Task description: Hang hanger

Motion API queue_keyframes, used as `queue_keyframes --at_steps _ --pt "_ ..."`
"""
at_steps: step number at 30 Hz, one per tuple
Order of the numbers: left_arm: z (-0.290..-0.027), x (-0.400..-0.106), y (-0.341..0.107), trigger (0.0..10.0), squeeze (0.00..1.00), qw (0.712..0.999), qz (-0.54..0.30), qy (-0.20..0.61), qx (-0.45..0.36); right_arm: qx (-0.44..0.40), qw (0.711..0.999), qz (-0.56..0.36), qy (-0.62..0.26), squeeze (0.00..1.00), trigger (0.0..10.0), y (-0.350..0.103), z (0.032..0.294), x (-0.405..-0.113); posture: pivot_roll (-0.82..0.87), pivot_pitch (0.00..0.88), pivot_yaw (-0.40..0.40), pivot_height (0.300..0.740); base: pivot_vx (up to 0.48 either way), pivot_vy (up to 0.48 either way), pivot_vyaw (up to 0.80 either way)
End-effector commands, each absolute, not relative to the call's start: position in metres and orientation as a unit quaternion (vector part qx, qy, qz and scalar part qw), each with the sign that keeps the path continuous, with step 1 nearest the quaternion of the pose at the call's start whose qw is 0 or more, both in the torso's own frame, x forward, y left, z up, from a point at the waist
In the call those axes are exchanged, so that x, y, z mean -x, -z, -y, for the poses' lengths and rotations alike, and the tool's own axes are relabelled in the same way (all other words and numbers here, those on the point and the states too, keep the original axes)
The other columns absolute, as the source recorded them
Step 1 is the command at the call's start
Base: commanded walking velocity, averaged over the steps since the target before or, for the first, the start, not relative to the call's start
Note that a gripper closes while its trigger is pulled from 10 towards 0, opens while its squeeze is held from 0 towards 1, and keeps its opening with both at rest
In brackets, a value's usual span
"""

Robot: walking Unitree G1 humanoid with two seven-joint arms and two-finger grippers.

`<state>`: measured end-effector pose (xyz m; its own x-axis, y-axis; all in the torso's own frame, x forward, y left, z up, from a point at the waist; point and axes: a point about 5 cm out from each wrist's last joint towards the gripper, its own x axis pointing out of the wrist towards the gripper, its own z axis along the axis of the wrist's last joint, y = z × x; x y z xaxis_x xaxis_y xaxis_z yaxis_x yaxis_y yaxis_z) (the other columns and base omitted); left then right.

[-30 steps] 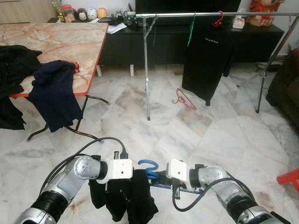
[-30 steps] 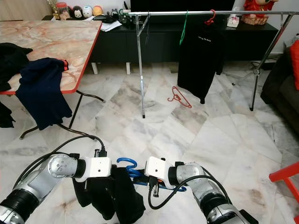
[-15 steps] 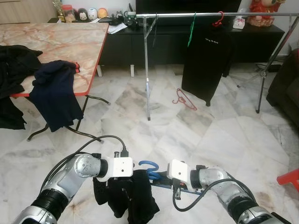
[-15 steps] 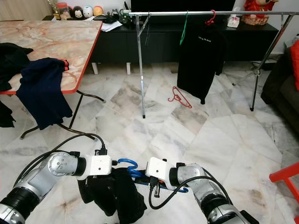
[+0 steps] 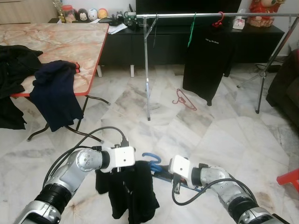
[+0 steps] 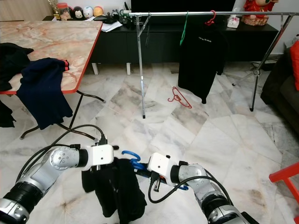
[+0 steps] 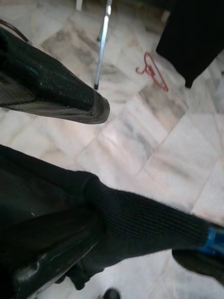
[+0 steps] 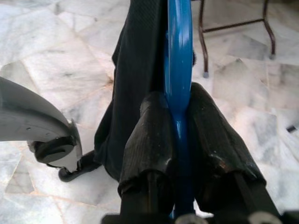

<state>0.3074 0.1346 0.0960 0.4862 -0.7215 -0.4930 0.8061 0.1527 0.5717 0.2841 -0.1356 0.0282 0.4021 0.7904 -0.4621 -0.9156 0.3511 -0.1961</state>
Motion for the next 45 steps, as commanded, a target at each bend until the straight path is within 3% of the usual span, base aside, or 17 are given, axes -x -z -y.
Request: queue_keyframes --at_steps 1,12,18,19,20,22,24,36,45 --pt "-0.135 -0.316 -0.112 10.0 1.0 0.777 -0.021 0.484 -0.402 0.212 0.813 -0.147 -0.522 0.0 0.0 -0.025 0.139 -0.281 -0.03 0.021 -0.011 0.74 0.0 0.0 0.0" --pt "-0.127 -0.322 -0.125 10.0 1.0 0.786 0.02 0.471 -0.399 0.201 0.831 -0.156 -0.495 0.0 0.0 -0.017 0.144 -0.275 -0.03 0.022 -0.007 0.74 0.0 0.0 0.0" --pt "-0.124 -0.327 -0.135 10.0 1.0 0.804 0.046 0.448 -0.389 0.193 0.854 -0.143 -0.461 0.0 0.0 -0.022 0.146 -0.282 -0.03 0.024 -0.007 0.74 0.0 0.0 0.0" --pt "-0.124 -0.328 -0.137 10.0 0.62 0.809 0.053 0.44 -0.386 0.191 0.857 -0.142 -0.458 0.0 0.0 -0.022 0.146 -0.282 -0.03 0.024 -0.007 0.74 0.0 0.0 0.0" --pt "-0.126 -0.33 -0.141 10.0 0.0 0.82 0.064 0.424 -0.38 0.189 0.861 -0.141 -0.45 0.0 0.0 -0.022 0.148 -0.283 -0.02 0.023 -0.009 0.74 0.0 0.0 0.0" --pt "-0.128 -0.332 -0.144 10.0 0.0 0.832 0.071 0.406 -0.371 0.186 0.867 -0.142 -0.439 0.0 0.0 -0.022 0.152 -0.283 -0.02 0.024 -0.011 0.74 0.0 0.0 0.0" --pt "-0.132 -0.335 -0.148 10.0 0.0 0.859 0.086 0.364 -0.351 0.192 0.894 -0.127 -0.383 0.0 0.0 -0.029 0.163 -0.291 -0.02 0.022 -0.013 0.74 0.0 0.0 0.0" --pt "-0.13 -0.338 -0.138 10.0 0.0 0.921 0.074 0.267 -0.274 0.165 0.955 -0.075 -0.235 0.0 0.0 -0.057 0.17 -0.322 -0.03 0.015 -0.011 0.74 0.0 0.0 0.0" --pt "-0.118 -0.33 -0.114 10.0 0.0 0.943 0.04 0.243 -0.223 0.146 0.959 -0.01 -0.242 0.0 0.0 -0.081 0.15 -0.333 -0.04 0.002 -0.016 0.74 0.0 0.0 0.0"
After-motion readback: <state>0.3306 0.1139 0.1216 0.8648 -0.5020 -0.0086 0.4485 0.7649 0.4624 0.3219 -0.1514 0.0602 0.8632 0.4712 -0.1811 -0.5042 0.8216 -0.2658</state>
